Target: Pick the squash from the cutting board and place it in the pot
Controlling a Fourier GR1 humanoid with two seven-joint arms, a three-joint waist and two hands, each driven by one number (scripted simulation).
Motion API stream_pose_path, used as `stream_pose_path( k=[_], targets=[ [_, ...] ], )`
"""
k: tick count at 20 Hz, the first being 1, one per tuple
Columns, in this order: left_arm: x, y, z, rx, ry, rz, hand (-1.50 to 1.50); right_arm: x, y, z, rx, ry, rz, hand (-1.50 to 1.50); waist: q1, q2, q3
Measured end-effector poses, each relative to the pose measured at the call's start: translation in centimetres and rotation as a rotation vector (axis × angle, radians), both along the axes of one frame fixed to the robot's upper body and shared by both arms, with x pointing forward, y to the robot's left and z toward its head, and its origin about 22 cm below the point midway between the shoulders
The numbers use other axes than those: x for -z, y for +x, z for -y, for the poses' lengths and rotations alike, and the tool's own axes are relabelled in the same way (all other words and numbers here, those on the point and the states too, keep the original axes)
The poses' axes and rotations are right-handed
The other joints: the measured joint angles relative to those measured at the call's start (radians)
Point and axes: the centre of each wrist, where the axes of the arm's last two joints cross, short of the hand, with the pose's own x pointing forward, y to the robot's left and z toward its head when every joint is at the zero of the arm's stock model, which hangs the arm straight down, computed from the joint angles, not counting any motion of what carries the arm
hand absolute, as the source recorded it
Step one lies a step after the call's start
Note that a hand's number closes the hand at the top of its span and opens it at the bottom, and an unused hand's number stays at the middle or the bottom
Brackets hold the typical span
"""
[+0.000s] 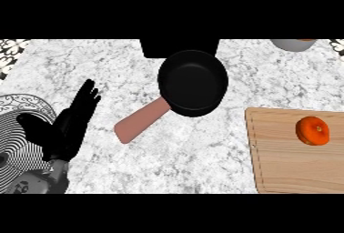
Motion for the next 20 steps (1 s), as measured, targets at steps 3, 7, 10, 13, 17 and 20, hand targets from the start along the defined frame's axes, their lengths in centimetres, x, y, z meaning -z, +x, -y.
stream_pose_path(
  k=[3, 7, 10, 13, 17, 20],
  targets=[
    [-0.2, 0.3, 0.7, 0.0, -0.004, 0.0, 0.0, -2.3, -0.3, 0.6, 0.003, -0.147, 0.003, -1.5, 0.002, 0.0, -0.001],
    [-0.4, 0.7, 0.8, -0.004, 0.0, 0.004, 0.0, -4.4, -0.5, 0.9, 0.005, -0.309, -0.019, -1.5, 0.007, 0.0, -0.002],
    [-0.5, 0.5, 0.8, 0.006, -0.003, 0.002, 0.0, -4.4, -0.5, 0.8, 0.006, -0.395, -0.063, -1.5, 0.01, -0.001, -0.003],
    [-0.5, 0.5, 1.1, 0.008, 0.001, -0.001, 0.0, -4.1, -0.3, 0.4, 0.001, -0.456, -0.1, -1.5, 0.011, -0.002, -0.004],
    [-0.6, 0.5, 1.3, 0.014, -0.002, -0.002, 0.0, -3.4, 0.6, -0.1, 0.009, -0.502, -0.135, -1.5, 0.016, -0.001, -0.004],
    [-1.1, 0.9, 1.0, 0.008, -0.005, -0.009, 0.0, -1.9, 0.9, -0.6, 0.001, -0.538, -0.173, -1.5, 0.011, -0.002, -0.004]
  ],
)
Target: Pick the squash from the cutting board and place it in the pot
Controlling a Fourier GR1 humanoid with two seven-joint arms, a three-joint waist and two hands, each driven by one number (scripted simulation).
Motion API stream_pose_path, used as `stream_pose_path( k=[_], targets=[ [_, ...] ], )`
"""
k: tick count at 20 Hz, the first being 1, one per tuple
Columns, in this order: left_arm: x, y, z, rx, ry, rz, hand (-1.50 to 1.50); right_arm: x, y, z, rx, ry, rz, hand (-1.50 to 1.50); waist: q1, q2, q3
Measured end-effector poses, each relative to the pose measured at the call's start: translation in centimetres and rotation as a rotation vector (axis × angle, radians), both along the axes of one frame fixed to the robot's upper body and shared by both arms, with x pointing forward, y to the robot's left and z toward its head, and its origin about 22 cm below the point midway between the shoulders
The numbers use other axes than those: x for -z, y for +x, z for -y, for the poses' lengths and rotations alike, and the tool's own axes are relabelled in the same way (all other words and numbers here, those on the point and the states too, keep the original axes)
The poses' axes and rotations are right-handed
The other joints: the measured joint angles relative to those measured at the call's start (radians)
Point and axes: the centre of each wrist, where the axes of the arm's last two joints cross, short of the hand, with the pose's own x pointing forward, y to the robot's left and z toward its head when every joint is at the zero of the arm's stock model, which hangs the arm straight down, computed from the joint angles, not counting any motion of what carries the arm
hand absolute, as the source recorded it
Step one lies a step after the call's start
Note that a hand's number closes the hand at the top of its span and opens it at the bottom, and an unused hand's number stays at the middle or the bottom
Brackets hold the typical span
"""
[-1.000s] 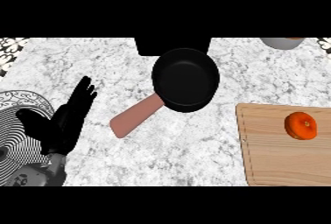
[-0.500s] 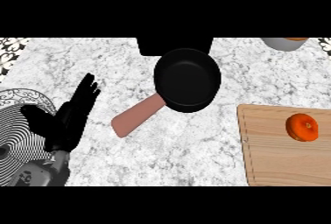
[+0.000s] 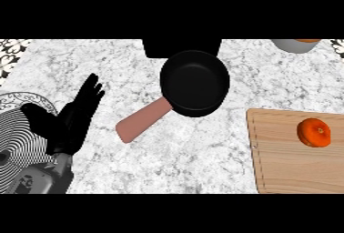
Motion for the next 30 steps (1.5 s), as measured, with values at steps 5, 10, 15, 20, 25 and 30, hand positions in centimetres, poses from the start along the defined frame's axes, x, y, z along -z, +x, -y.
stream_pose_path(
  k=[5, 10, 15, 20, 25, 30],
  targets=[
    [0.0, -0.4, 0.2, -0.006, 0.002, 0.002, 0.0, 2.0, 0.8, -0.4, -0.001, -0.084, -0.036, -1.5, -0.003, -0.001, 0.0],
    [0.2, -0.4, -0.3, -0.011, 0.007, 0.002, 0.0, 3.6, 1.4, -0.4, 0.007, -0.131, -0.044, -1.5, -0.012, -0.003, 0.0],
    [0.2, -0.6, -0.3, -0.017, 0.001, 0.001, 0.0, 5.0, 1.8, -0.3, 0.012, -0.109, -0.043, -1.5, -0.015, -0.004, 0.0],
    [0.2, -0.4, -0.4, -0.028, 0.004, 0.005, 0.0, 5.7, 1.8, -2.4, -0.007, -0.071, -0.054, -1.5, -0.025, -0.007, 0.0],
    [1.0, -0.7, -0.7, -0.03, 0.005, -0.003, 0.0, 6.3, 1.4, -3.2, 0.02, -0.068, -0.079, -1.5, -0.027, -0.007, -0.001],
    [1.1, -0.6, -1.2, -0.027, 0.004, 0.004, 0.0, 7.3, 1.9, -4.2, 0.051, -0.105, -0.09, -1.5, -0.024, -0.006, -0.001]
  ],
)
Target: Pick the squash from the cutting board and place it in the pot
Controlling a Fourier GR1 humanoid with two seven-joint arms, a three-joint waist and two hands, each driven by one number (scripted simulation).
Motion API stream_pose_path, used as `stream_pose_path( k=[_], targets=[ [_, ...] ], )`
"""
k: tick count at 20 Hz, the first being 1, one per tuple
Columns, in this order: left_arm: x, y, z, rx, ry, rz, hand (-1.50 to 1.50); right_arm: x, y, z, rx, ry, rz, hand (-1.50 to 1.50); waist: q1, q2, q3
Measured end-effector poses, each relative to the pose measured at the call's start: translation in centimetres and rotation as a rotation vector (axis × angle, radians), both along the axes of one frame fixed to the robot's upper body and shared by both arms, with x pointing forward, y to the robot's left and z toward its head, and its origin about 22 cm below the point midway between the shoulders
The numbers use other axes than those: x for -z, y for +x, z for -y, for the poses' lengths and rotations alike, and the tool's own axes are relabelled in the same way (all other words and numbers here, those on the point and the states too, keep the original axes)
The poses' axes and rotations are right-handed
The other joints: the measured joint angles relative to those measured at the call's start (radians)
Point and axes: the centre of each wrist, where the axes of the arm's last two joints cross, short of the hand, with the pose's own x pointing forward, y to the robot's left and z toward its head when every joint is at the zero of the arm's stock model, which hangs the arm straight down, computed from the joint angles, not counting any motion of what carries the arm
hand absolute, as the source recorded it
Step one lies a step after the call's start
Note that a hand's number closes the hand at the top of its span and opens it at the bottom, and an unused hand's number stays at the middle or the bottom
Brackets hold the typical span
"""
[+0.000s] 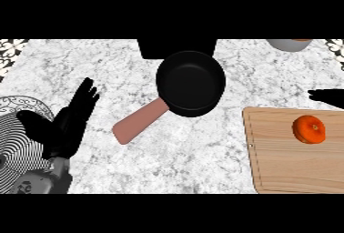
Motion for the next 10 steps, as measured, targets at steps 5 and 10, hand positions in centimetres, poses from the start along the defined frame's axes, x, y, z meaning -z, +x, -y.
stream_pose_path(
  k=[5, 10],
  targets=[
    [-0.3, -0.4, 0.9, 0.003, -0.002, -0.006, 0.0, 1.6, 0.5, -1.3, 0.002, -0.04, -0.018, -1.5, 0.002, 0.0, 0.0],
    [-0.1, 0.0, 0.5, 0.003, 0.001, -0.001, 0.0, 3.7, 0.7, -2.3, -0.016, -0.09, -0.016, -1.5, 0.002, 0.001, 0.0]
  ],
)
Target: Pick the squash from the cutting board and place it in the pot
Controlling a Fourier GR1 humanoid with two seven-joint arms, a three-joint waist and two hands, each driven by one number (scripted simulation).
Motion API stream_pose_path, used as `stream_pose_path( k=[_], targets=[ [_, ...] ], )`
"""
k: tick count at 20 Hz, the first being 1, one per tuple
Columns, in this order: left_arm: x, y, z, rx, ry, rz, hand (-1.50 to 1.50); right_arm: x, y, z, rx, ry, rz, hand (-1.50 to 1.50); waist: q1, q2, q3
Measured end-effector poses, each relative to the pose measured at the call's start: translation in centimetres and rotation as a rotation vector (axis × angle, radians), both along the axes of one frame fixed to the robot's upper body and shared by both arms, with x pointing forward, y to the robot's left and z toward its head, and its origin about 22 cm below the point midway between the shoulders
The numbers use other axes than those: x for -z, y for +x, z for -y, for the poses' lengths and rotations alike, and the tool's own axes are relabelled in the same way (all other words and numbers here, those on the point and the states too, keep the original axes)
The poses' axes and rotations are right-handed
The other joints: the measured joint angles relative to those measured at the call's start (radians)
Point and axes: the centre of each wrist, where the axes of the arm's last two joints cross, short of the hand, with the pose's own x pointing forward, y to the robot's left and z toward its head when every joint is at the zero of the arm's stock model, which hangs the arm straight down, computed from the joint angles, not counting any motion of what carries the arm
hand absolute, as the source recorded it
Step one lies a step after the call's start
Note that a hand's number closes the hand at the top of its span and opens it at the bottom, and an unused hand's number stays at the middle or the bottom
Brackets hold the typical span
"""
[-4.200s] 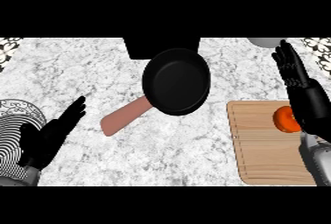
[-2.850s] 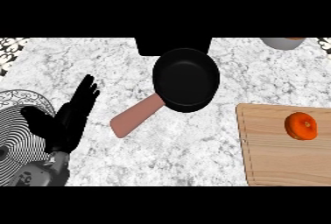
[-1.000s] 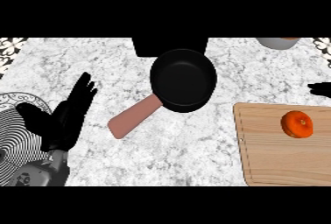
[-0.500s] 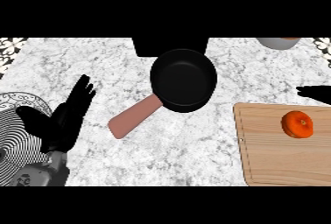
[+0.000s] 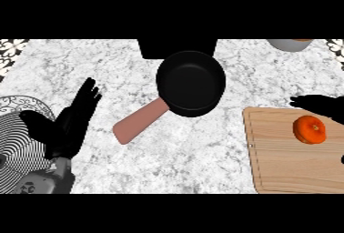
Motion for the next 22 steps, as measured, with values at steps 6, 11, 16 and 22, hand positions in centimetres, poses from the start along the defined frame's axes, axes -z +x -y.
stream_pose_path(
  k=[6, 11, 16, 22],
  targets=[
    [-0.4, 0.0, 0.3, -0.005, -0.001, -0.004, 0.0, 1.5, 0.4, -1.0, 0.011, -0.091, -0.007, -1.5, 0.001, 0.0, 0.0],
    [-0.4, -0.4, 0.4, 0.001, 0.0, -0.008, 0.0, 2.7, 0.6, -0.9, 0.009, -0.129, -0.014, -1.5, 0.001, 0.0, 0.0],
    [-1.0, 0.0, -0.1, 0.006, 0.004, -0.004, 0.0, 3.2, 1.3, -0.4, -0.003, -0.113, -0.033, 1.5, 0.001, 0.0, 0.0],
    [-0.7, 0.0, 0.2, 0.003, 0.005, -0.004, 0.0, 4.2, 1.6, -1.5, -0.073, -0.02, 0.001, 1.5, 0.0, 0.0, 0.0]
  ],
)
